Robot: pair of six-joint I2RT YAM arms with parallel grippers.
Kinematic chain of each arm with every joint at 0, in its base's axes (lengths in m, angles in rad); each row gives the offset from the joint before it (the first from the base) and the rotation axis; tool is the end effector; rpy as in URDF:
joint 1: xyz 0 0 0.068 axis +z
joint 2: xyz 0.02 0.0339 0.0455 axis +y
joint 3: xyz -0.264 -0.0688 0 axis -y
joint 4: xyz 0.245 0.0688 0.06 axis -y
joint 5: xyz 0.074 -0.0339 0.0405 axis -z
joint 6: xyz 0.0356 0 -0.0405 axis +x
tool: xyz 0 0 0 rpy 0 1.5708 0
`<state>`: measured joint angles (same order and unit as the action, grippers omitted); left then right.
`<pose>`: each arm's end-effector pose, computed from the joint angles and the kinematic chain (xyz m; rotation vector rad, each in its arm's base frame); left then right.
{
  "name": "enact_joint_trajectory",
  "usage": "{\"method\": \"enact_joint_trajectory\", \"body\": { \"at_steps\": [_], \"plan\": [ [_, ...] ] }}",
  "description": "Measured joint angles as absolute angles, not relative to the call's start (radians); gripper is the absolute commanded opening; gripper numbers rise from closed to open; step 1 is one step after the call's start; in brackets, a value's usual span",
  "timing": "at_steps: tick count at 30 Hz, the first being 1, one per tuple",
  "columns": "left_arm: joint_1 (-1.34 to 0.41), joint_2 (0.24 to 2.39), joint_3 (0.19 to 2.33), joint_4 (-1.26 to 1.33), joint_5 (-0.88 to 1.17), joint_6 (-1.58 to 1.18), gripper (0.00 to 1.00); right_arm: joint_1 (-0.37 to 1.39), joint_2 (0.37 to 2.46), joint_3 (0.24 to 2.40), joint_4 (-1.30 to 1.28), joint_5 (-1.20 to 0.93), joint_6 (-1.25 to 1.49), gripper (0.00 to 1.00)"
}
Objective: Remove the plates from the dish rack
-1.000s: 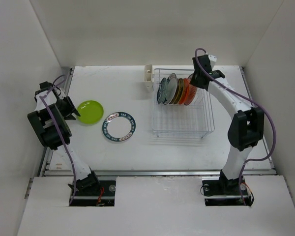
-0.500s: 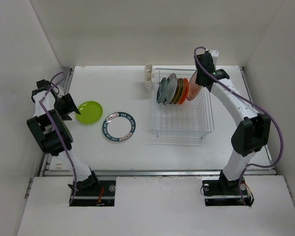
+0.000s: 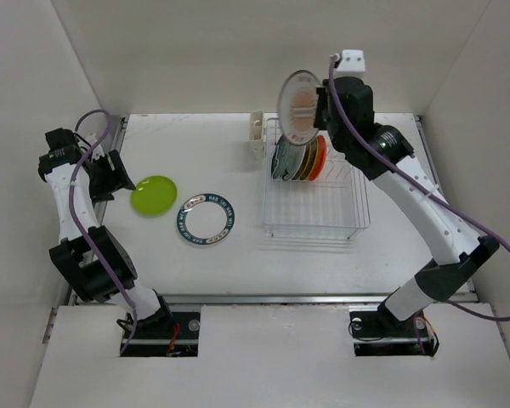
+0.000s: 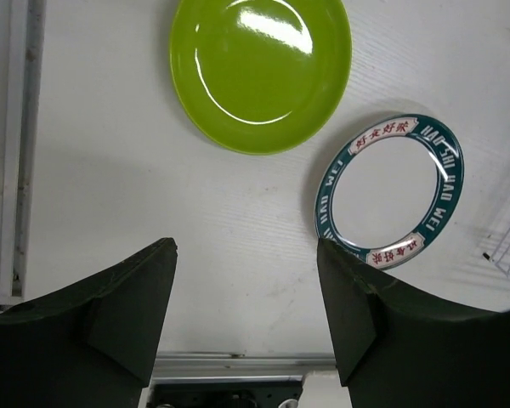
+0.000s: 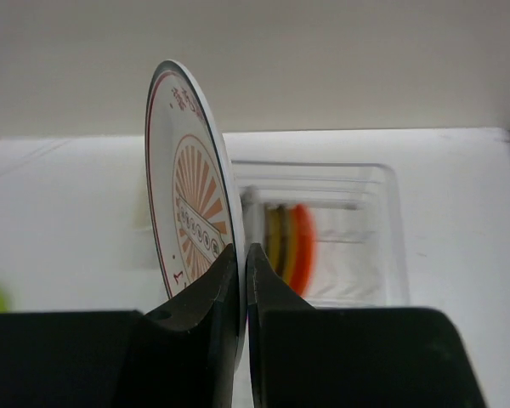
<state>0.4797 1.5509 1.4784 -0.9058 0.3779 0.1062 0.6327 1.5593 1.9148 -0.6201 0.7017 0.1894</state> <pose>0.2928 0.1375 0.3307 -0.3158 2.4453 -0.2337 0.2744 0.1727 0.4925 0.0910 1.7698 -0.0508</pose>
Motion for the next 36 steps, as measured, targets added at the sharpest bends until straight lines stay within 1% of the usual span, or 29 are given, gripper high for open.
{"method": "enact_joint_trajectory", "body": {
  "at_steps": [4,7,9,13,16,19,23,24,25,26,27,29,35,36],
  "plan": [
    [0.48,1.55,1.468,-0.932,0.388,0.121,0.64,0.657,1.631,1.915,-0.551,0.308,0.22,0.0],
    [0.48,1.549,1.443,-0.943,0.39,0.13,0.64,0.659,1.757,1.916,-0.492,0.026,0.281,0.0],
    [0.48,1.544,1.419,-0.947,0.389,0.135,0.64,0.662,1.856,1.916,-0.469,-0.115,0.324,0.0],
    [0.48,1.529,1.381,-0.947,0.389,0.142,0.65,0.672,2.035,1.915,-0.464,-0.285,0.396,0.0],
    [0.48,1.526,1.372,-0.947,0.389,0.143,0.65,0.679,2.128,1.911,-0.462,-0.377,0.437,0.0],
    [0.48,1.526,1.367,-0.944,0.389,0.145,0.65,0.688,2.165,1.897,-0.454,-0.444,0.472,0.0],
    [0.48,1.524,1.363,-0.939,0.39,0.146,0.65,0.695,2.17,1.883,-0.431,-0.478,0.506,0.0],
    [0.48,1.523,1.361,-0.937,0.392,0.146,0.65,0.696,2.17,1.883,-0.425,-0.482,0.511,0.06],
    [0.48,1.522,1.359,-0.937,0.393,0.146,0.65,0.696,2.171,1.883,-0.418,-0.486,0.515,0.15],
    [0.48,1.521,1.357,-0.936,0.394,0.145,0.65,0.696,2.173,1.883,-0.411,-0.49,0.519,0.26],
    [0.48,1.521,1.356,-0.936,0.395,0.145,0.65,0.696,2.178,1.883,-0.405,-0.496,0.526,0.4],
    [0.48,1.521,1.356,-0.935,0.396,0.144,0.65,0.696,2.193,1.883,-0.39,-0.502,0.534,0.45],
    [0.48,1.52,1.354,-0.933,0.395,0.144,0.65,0.701,2.283,1.884,-0.423,-0.473,0.537,0.45],
    [0.48,1.52,1.354,-0.933,0.395,0.144,0.65,0.702,2.296,1.884,-0.432,-0.462,0.536,0.43]
  ]
}}
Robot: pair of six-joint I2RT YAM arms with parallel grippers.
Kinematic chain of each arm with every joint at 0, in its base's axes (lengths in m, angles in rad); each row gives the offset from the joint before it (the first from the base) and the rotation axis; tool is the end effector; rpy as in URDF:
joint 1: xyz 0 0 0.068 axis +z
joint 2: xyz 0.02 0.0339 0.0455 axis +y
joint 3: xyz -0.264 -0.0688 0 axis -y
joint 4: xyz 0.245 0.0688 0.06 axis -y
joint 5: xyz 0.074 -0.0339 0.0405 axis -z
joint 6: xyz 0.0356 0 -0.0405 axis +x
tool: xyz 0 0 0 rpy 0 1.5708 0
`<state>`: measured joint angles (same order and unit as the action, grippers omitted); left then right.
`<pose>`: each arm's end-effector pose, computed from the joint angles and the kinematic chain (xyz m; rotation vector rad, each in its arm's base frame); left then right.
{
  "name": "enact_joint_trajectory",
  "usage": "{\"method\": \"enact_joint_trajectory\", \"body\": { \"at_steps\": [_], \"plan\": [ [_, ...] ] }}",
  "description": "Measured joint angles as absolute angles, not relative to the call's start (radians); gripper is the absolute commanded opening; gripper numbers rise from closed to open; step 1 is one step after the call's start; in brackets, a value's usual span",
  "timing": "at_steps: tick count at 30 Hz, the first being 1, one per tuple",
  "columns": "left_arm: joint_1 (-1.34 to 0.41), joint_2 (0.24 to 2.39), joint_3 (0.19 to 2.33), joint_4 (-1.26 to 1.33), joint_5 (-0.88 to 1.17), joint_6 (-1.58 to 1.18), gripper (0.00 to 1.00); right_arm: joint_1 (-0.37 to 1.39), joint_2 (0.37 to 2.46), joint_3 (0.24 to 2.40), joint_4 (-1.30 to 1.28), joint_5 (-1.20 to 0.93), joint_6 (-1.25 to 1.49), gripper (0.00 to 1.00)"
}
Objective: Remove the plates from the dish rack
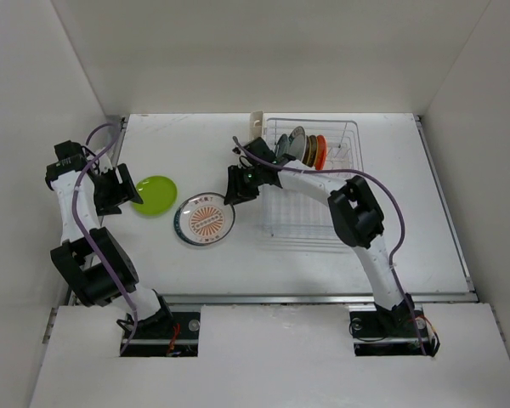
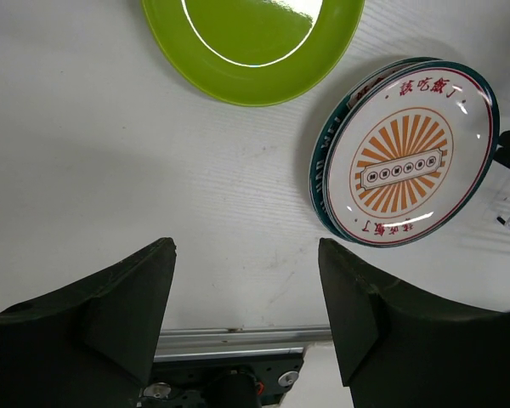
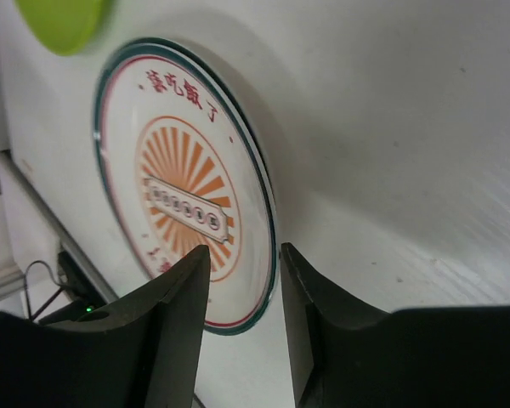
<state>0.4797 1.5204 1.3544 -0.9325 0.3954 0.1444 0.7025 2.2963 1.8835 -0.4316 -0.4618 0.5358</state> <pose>0.2786 0.1295 0.3007 -0.3055 2.5447 -0.2989 0.3820 0.3442 0.1885 -0.4485 2.5750 1.0726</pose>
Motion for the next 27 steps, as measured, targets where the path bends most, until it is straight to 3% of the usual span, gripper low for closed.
{"method": "enact_joint_trajectory", "body": {
  "at_steps": [10,15,19,27],
  "plan": [
    [0.48,1.511,1.354,-0.932,0.395,0.145,0.65,0.708,2.321,1.897,-0.513,-0.364,0.508,0.48],
    [0.48,1.499,1.354,-0.933,0.397,0.147,0.65,0.708,2.286,1.903,-0.554,-0.336,0.474,0.65],
    [0.48,1.481,1.354,-0.936,0.392,0.151,0.65,0.718,2.135,1.882,-0.579,-0.241,0.439,0.89],
    [0.48,1.455,1.383,-0.964,0.38,0.17,0.65,0.573,1.635,1.856,-0.587,0.06,0.415,0.87]
  ]
}}
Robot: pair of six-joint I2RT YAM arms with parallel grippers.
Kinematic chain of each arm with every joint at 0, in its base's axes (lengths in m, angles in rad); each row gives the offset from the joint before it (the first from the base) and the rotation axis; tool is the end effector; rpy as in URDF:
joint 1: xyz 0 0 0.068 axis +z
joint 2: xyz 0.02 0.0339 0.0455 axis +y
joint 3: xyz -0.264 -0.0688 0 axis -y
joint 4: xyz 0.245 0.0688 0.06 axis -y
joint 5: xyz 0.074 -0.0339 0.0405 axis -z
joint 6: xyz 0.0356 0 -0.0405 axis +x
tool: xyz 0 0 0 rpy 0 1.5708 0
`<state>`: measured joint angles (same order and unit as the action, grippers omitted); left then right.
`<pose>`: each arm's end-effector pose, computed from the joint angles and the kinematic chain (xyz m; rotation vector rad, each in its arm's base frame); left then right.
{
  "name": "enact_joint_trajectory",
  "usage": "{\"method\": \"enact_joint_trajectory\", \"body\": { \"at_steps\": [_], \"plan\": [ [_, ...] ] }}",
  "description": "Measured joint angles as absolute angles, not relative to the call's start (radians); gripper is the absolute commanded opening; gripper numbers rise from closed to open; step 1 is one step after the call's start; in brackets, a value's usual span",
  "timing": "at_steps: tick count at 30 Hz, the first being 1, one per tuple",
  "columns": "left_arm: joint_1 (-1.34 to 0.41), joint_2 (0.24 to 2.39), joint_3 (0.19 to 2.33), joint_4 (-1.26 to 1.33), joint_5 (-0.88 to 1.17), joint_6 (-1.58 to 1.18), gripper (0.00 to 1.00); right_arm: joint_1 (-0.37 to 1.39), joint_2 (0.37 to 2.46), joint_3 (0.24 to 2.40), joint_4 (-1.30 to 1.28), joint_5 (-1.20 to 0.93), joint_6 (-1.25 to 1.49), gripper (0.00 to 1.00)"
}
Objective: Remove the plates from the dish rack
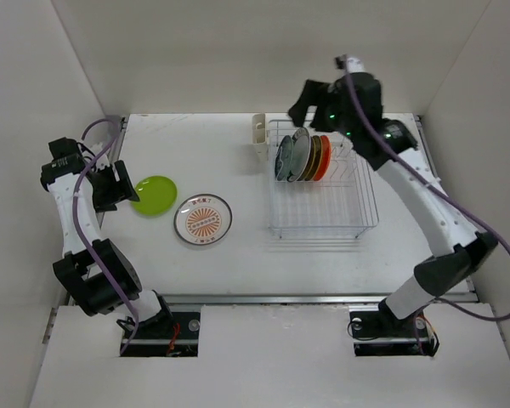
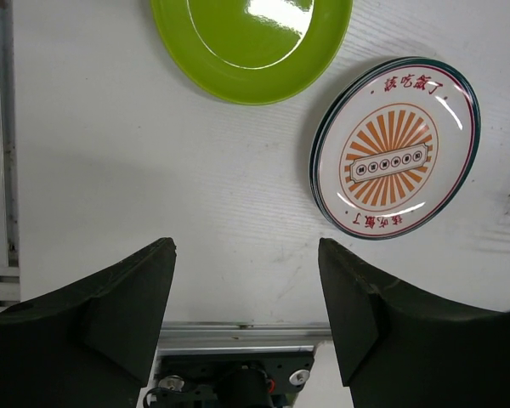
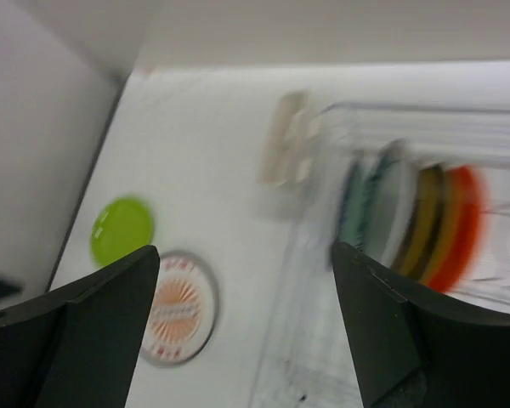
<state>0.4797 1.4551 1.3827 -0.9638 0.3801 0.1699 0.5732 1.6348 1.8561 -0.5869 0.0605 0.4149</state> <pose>0.2658 0.1234 0.3257 -0.2565 2.4995 -0.2382 0.3079 0.1962 0.4501 -0.1156 1.9794 0.5939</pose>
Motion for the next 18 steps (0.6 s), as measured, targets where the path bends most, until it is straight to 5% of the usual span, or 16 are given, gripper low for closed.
{"method": "enact_joint_trajectory", "body": {
  "at_steps": [4,11,18],
  "plan": [
    [0.48,1.455,1.394,-0.973,0.377,0.179,0.65,0.402,1.567,1.845,-0.591,0.197,0.424,0.78],
    [0.479,1.455,1.402,-0.987,0.375,0.186,0.65,0.324,1.775,1.783,-0.646,0.306,0.434,0.58],
    [0.478,1.455,1.402,-0.996,0.373,0.192,0.65,0.286,1.878,1.766,-0.688,0.307,0.437,0.52]
  ]
}}
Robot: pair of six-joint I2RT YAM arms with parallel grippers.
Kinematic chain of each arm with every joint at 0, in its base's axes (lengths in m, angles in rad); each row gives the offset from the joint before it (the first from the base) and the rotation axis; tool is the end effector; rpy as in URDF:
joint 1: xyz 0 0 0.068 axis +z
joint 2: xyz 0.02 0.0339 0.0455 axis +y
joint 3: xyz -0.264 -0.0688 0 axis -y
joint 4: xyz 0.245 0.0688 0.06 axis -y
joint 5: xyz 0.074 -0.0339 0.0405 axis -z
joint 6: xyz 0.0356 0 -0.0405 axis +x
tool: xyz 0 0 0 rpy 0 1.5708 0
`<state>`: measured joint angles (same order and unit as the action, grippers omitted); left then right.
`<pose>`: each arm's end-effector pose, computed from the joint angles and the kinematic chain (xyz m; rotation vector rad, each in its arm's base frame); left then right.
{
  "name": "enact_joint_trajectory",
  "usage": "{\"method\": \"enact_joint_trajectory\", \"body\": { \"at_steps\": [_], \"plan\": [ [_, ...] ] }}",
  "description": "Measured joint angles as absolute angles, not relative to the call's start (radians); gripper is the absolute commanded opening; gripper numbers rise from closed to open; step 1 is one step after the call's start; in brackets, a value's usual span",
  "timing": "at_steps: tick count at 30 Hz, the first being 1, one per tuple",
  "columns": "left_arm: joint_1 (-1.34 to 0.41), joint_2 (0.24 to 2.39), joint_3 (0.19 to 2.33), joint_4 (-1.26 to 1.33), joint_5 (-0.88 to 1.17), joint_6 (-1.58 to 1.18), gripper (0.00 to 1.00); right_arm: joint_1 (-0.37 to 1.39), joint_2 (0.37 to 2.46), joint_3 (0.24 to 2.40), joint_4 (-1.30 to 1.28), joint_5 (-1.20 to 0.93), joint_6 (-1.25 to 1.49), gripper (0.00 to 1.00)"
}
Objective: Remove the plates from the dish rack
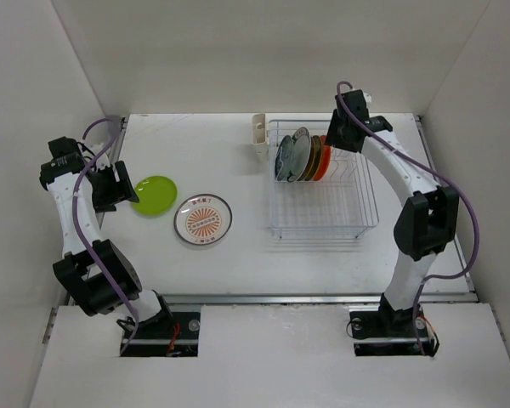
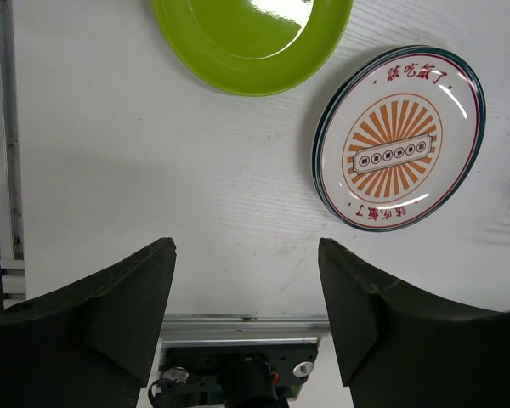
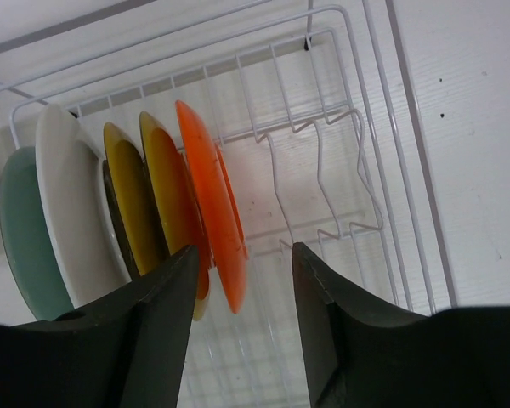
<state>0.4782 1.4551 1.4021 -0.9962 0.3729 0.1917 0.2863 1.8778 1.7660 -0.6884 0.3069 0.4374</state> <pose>0.2641 0.1223 0.3298 -0.2344 2.5148 -0.2281 0.4109 0.1097 0.3200 0.3201 2.3018 -0.0025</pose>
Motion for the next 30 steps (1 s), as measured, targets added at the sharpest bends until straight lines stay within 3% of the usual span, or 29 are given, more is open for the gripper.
{"method": "enact_joint_trajectory", "body": {
  "at_steps": [15,18,19,20,23,30],
  "plan": [
    [0.478,1.455,1.402,-0.997,0.373,0.194,0.65,0.279,1.946,1.718,-0.638,0.276,0.442,0.44],
    [0.478,1.455,1.402,-0.997,0.373,0.194,0.65,0.281,1.956,1.717,-0.625,0.268,0.442,0.35],
    [0.478,1.455,1.402,-0.997,0.373,0.194,0.65,0.281,1.961,1.718,-0.62,0.265,0.442,0.3],
    [0.478,1.455,1.402,-0.999,0.373,0.194,0.65,0.282,1.968,1.718,-0.616,0.26,0.443,0.18],
    [0.478,1.455,1.402,-1.007,0.373,0.194,0.65,0.289,1.977,1.718,-0.613,0.268,0.404,0.01],
    [0.478,1.454,1.403,-1.014,0.373,0.202,0.65,0.339,1.975,1.718,-0.617,0.39,0.396,0.0]
  ]
}}
